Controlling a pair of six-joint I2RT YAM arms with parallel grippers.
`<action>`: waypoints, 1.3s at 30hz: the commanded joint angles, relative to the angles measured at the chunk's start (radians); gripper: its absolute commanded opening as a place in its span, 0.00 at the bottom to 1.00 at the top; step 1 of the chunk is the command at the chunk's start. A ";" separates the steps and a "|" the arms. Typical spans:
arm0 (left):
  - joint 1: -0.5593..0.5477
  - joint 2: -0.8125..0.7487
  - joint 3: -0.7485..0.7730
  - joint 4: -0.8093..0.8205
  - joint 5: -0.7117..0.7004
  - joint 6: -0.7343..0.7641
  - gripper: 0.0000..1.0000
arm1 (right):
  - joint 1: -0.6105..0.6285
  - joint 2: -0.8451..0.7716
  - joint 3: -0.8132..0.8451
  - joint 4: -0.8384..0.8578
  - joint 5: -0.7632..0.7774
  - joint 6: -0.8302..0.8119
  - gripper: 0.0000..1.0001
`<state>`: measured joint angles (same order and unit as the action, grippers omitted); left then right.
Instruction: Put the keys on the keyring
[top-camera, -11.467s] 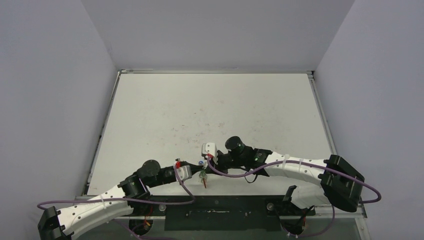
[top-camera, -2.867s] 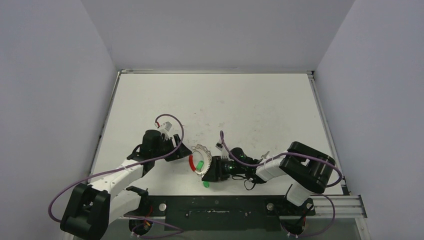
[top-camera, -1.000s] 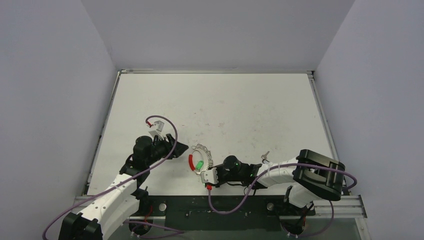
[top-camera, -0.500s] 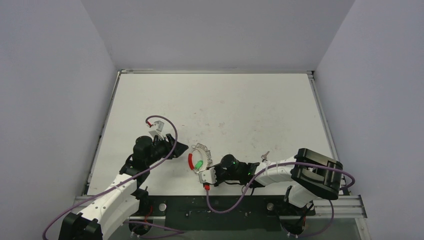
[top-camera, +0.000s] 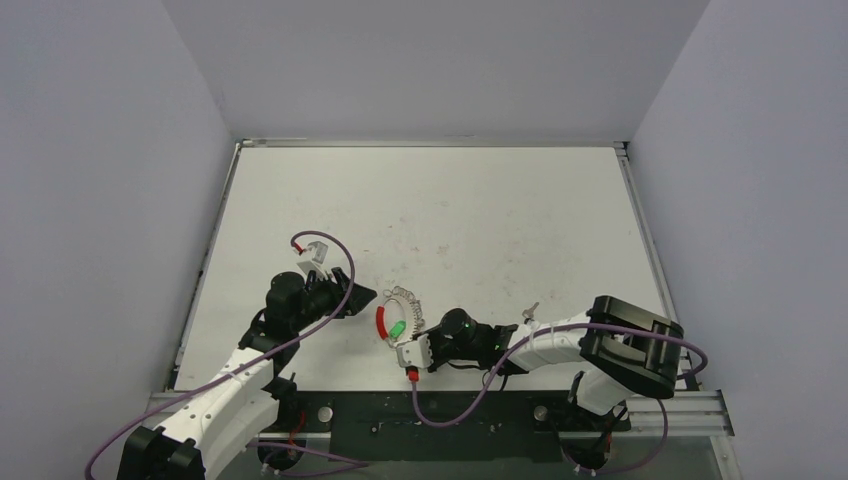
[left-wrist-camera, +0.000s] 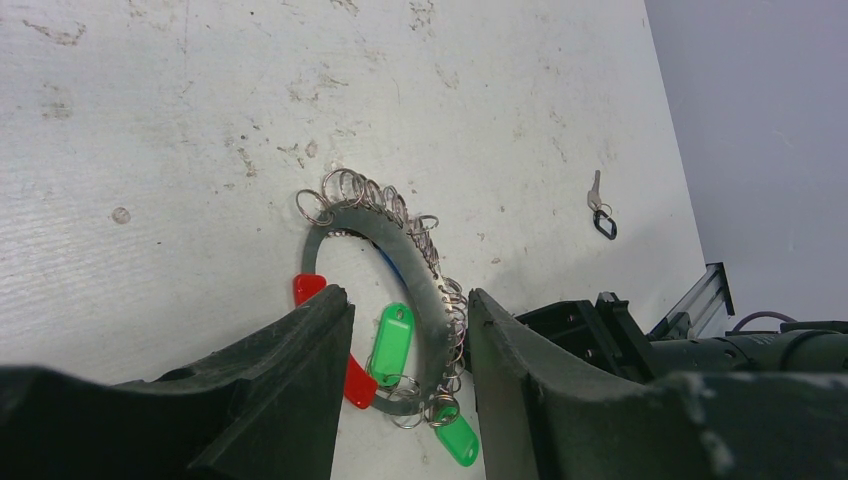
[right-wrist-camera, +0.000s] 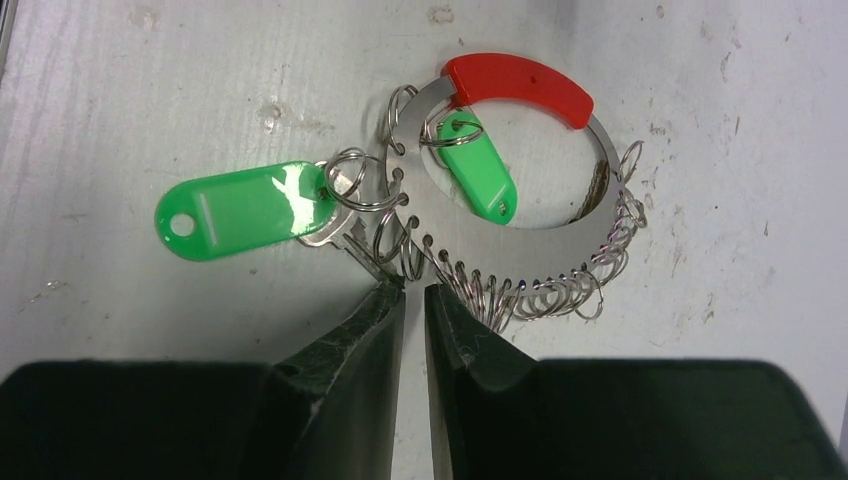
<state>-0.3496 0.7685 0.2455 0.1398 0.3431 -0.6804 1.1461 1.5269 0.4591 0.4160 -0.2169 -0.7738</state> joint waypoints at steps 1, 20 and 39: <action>0.006 -0.011 0.021 0.044 -0.008 0.004 0.44 | -0.002 0.034 0.037 0.064 -0.019 0.015 0.17; 0.006 -0.017 0.026 0.023 -0.017 -0.001 0.44 | 0.001 0.022 0.068 0.008 -0.077 0.095 0.19; 0.006 0.004 0.018 0.043 -0.011 -0.027 0.43 | 0.041 0.063 0.019 0.234 -0.014 0.322 0.20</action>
<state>-0.3496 0.7753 0.2455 0.1394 0.3363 -0.6994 1.1728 1.5673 0.4728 0.5381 -0.2558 -0.5014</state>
